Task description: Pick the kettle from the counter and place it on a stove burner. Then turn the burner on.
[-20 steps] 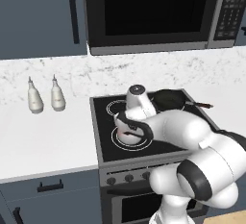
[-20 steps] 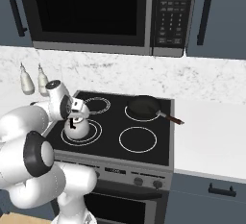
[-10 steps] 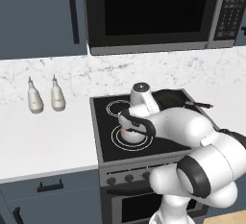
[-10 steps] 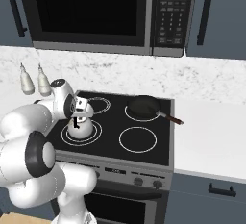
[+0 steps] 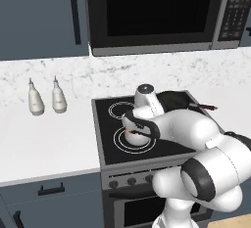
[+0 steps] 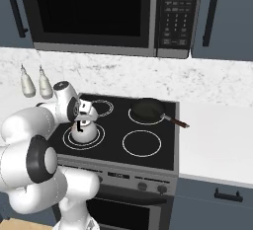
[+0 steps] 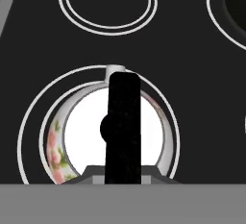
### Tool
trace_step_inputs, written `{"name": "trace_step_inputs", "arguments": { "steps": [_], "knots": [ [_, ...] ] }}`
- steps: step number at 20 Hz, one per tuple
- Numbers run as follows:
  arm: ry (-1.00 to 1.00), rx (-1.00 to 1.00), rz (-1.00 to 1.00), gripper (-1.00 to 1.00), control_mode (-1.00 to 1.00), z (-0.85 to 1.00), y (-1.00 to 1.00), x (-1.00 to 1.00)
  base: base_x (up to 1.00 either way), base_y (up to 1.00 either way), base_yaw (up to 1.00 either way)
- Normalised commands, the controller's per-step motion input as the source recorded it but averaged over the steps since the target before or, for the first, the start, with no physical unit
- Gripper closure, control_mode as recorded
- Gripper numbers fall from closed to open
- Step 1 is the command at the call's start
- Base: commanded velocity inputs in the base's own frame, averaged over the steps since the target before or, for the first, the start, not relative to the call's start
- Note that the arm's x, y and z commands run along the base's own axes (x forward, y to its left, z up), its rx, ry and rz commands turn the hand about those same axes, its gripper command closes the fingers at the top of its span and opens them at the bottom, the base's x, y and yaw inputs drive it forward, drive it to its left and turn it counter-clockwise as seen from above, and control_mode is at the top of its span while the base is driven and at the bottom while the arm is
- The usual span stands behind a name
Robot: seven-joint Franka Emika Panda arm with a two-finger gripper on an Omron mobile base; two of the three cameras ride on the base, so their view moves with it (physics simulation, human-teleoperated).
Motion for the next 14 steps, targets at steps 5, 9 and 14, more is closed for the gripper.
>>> {"name": "trace_step_inputs", "arguments": {
  "steps": [5, 9, 14],
  "knots": [
    [0.00, 0.00, 0.00, -1.00, -1.00, 0.00, 0.00, 0.00, 0.00, 0.00, 0.00],
    [0.00, 0.00, -0.01, -1.00, -1.00, 0.00, 0.00, 0.02, 0.00, 0.00, 0.00],
    [0.00, 0.00, -0.05, -1.00, -1.00, 0.00, 0.00, 0.01, 0.00, 0.00, 0.00]
  ]
}}
